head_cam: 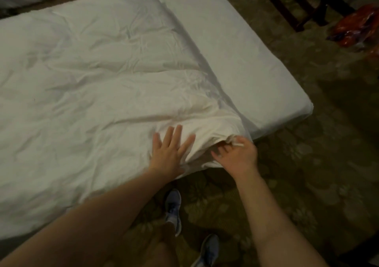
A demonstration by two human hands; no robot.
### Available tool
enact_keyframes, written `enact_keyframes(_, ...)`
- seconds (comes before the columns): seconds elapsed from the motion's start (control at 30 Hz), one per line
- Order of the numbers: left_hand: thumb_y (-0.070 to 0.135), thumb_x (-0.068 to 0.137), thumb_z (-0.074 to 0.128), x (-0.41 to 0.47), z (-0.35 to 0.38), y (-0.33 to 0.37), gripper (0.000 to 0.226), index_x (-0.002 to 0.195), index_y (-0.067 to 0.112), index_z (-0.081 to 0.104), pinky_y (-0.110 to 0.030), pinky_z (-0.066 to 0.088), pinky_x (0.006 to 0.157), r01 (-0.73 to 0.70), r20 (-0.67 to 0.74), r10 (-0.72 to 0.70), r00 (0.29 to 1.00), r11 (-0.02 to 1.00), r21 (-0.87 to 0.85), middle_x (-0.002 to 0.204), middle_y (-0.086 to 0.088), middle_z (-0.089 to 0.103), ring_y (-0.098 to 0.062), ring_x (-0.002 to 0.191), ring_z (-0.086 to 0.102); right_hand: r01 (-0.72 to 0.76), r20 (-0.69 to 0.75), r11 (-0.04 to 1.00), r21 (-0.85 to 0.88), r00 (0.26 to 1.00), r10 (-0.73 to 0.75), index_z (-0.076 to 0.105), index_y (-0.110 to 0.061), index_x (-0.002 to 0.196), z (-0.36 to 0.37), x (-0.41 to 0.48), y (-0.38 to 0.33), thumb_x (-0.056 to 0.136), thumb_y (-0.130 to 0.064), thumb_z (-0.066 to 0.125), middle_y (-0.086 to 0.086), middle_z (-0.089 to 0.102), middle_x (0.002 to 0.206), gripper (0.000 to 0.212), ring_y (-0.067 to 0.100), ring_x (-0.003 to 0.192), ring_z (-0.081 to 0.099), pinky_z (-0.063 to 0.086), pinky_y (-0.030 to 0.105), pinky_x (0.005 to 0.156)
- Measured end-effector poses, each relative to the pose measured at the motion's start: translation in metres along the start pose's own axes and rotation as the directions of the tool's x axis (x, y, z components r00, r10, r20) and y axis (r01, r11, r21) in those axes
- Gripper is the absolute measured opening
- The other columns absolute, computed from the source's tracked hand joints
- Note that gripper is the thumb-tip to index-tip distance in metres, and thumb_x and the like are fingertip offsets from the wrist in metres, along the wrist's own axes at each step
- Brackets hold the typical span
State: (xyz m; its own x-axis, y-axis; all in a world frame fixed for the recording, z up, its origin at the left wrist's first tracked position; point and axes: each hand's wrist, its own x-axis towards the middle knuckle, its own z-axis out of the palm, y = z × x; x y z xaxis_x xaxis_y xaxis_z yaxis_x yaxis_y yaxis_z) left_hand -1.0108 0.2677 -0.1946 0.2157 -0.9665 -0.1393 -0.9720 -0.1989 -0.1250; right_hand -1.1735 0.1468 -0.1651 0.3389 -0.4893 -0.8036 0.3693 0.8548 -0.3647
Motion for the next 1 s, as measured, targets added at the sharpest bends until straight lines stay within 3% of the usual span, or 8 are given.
enact_keyframes(0.17, 0.017, 0.073, 0.074, -0.023, -0.016, -0.065, 0.1, 0.15, 0.033, 0.012, -0.052, 0.045, 0.085, 0.139, 0.066, -0.134, 0.989, 0.986, -0.087, 0.144, -0.021, 0.039, -0.038, 0.121, 0.05, -0.027, -0.042, 0.982, -0.188, 0.999, 0.019, 0.043, -0.011, 0.141, 0.074, -0.011, -0.018, 0.097, -0.031, 0.049, 0.013, 0.047, 0.142, 0.049, 0.029, 0.131, 0.043, 0.034, 0.032, 0.104)
enact_keyframes(0.23, 0.01, 0.09, 0.054, 0.002, -0.059, -0.098, 0.081, 0.152, 0.028, 0.006, -0.043, 0.045, 0.089, 0.216, -0.06, -0.236, 0.97, 0.948, -0.234, 0.152, -0.013, 0.03, -0.036, 0.122, 0.049, 0.321, 0.086, 0.791, -0.521, 0.942, -0.325, 0.034, -0.002, 0.145, 0.112, -0.037, -0.036, 0.101, -0.013, 0.043, 0.015, 0.037, 0.15, 0.047, 0.023, 0.133, 0.041, 0.03, 0.017, 0.099)
enact_keyframes(0.37, 0.011, 0.063, 0.081, 0.025, -0.096, -0.121, 0.088, 0.141, 0.006, 0.038, -0.053, 0.05, 0.08, 0.01, -0.365, -0.071, 0.928, 0.986, -0.167, 0.134, -0.028, 0.05, -0.046, 0.105, 0.06, 0.381, 0.249, 0.899, -0.214, 0.912, -0.327, 0.039, 0.001, 0.141, 0.096, -0.015, -0.067, 0.1, -0.011, 0.044, 0.014, 0.045, 0.143, 0.043, 0.018, 0.102, 0.065, 0.054, 0.016, 0.064)
enact_keyframes(0.43, 0.018, 0.07, 0.077, 0.011, -0.057, -0.078, 0.088, 0.145, 0.014, 0.03, -0.061, 0.038, 0.096, -0.095, -0.075, 0.092, 0.993, 0.995, -0.036, 0.143, -0.026, 0.039, -0.039, 0.128, 0.045, 0.237, 0.041, 0.938, -0.253, 0.971, -0.234, 0.04, -0.003, 0.14, 0.04, 0.016, -0.046, 0.1, -0.014, 0.044, 0.014, 0.045, 0.145, 0.042, 0.028, 0.123, 0.053, 0.055, 0.021, 0.063)
enact_keyframes(0.53, 0.017, 0.097, 0.038, -0.011, 0.002, -0.029, 0.07, 0.152, 0.028, -0.004, -0.058, 0.01, 0.112, 0.001, 0.287, -0.008, 0.958, 1.0, 0.024, 0.16, -0.009, -0.002, -0.023, 0.147, 0.001, 0.087, -0.161, 0.969, -0.233, 0.979, -0.127, 0.042, -0.013, 0.14, -0.01, 0.038, -0.01, 0.099, -0.023, 0.048, 0.007, 0.049, 0.138, 0.043, 0.03, 0.125, 0.048, 0.045, 0.036, 0.095)
enact_keyframes(0.73, 0.019, 0.096, 0.04, -0.009, 0.016, -0.019, 0.074, 0.151, 0.028, -0.008, -0.052, 0.016, 0.111, 0.09, 0.252, -0.088, 0.964, 0.996, 0.004, 0.159, -0.009, -0.007, -0.023, 0.147, -0.001, 0.025, -0.085, 0.979, -0.204, 0.995, -0.043, 0.05, -0.016, 0.128, -0.007, 0.043, 0.028, 0.089, -0.035, 0.065, 0.005, 0.055, 0.121, 0.046, 0.026, 0.118, 0.05, 0.038, 0.042, 0.108)
enact_keyframes(0.9, -0.007, 0.089, 0.038, -0.014, 0.004, -0.007, 0.085, 0.15, 0.022, -0.014, -0.042, 0.006, 0.116, 0.046, 0.221, 0.002, 0.975, 0.976, -0.212, 0.159, -0.01, -0.012, -0.024, 0.147, -0.007, 0.365, -0.231, 0.83, -0.421, 0.842, -0.488, 0.033, -0.005, 0.144, 0.012, 0.057, -0.012, 0.081, -0.013, 0.073, 0.008, 0.043, 0.139, 0.075, 0.025, 0.124, 0.046, 0.038, 0.028, 0.102)
enact_keyframes(1.0, -0.006, 0.088, 0.041, -0.019, 0.005, 0.001, 0.087, 0.15, 0.022, -0.015, -0.042, 0.001, 0.116, 0.0, 0.248, 0.055, 0.967, 0.977, -0.215, 0.158, -0.011, -0.016, -0.026, 0.146, -0.012, 0.289, -0.264, 0.717, -0.634, 0.791, -0.552, 0.035, 0.003, 0.142, -0.002, 0.061, -0.027, 0.087, -0.018, 0.068, 0.018, 0.042, 0.143, 0.067, 0.031, 0.127, 0.045, 0.039, 0.031, 0.103)
